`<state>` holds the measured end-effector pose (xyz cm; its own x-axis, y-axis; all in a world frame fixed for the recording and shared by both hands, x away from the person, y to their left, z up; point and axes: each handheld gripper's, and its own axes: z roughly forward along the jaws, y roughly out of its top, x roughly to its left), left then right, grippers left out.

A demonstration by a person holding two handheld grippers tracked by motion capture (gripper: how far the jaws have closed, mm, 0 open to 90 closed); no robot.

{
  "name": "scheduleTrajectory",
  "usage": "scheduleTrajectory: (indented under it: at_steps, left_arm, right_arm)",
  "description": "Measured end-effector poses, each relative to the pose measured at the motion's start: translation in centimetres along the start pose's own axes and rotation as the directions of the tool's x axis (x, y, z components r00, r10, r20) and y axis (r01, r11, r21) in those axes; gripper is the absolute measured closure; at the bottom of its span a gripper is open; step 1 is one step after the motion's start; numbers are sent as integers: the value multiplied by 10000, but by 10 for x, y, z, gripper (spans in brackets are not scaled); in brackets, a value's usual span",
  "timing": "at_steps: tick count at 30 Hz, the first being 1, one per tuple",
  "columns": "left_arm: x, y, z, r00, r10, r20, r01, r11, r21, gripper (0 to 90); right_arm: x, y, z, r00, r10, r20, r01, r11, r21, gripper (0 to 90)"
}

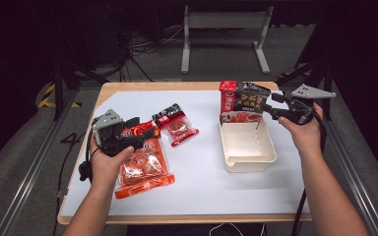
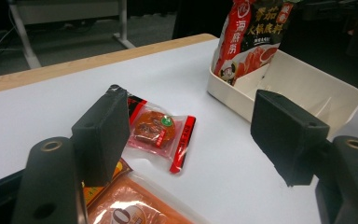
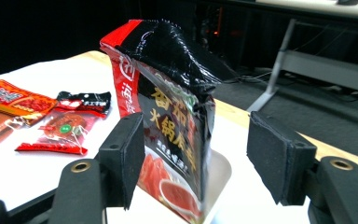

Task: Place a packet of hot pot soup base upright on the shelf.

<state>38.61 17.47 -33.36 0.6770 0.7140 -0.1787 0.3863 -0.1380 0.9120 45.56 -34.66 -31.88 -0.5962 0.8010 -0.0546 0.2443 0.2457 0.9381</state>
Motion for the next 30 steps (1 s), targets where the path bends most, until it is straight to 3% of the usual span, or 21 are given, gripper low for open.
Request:
scheduleTrajectory:
  at_steps: [4,11,12,13,15,20,26,30]
  left_arm:
    - [1,0,1,10000,-31,6,31,10000,26,292]
    - [4,0,0,10000,-60,-39,61,9999,83,281]
    - [5,0,0,10000,-63,-61,64,10000,74,280]
    - [5,0,-1,9999,-74,-109,75,9999,97,280]
    - [7,0,-2,9997,-3,-248,5,9999,108,278]
    - [10,-1,-5,9994,5,-336,-1,9999,121,279]
    - [19,-1,-12,9988,-27,-487,30,10000,50,277]
    - [27,-2,-19,9977,-99,-664,101,9999,28,277]
  right_arm:
    - [4,-2,-11,9999,-30,96,31,10000,-47,363]
    - [19,-10,-27,9998,-58,-215,53,9997,-226,356]
    - [25,-12,-31,9989,-17,-462,4,9996,-272,348]
    - [25,-12,-31,9989,-17,-462,4,9996,-272,348]
    - [31,-15,-33,9959,158,-892,-190,9992,-350,345]
    - [41,-20,-33,9939,232,-1082,-273,9990,-366,351]
    - [53,-18,-32,9903,-4,-1390,-16,9999,-142,380]
    - [64,-13,-31,9835,-326,-1782,301,9994,-167,399]
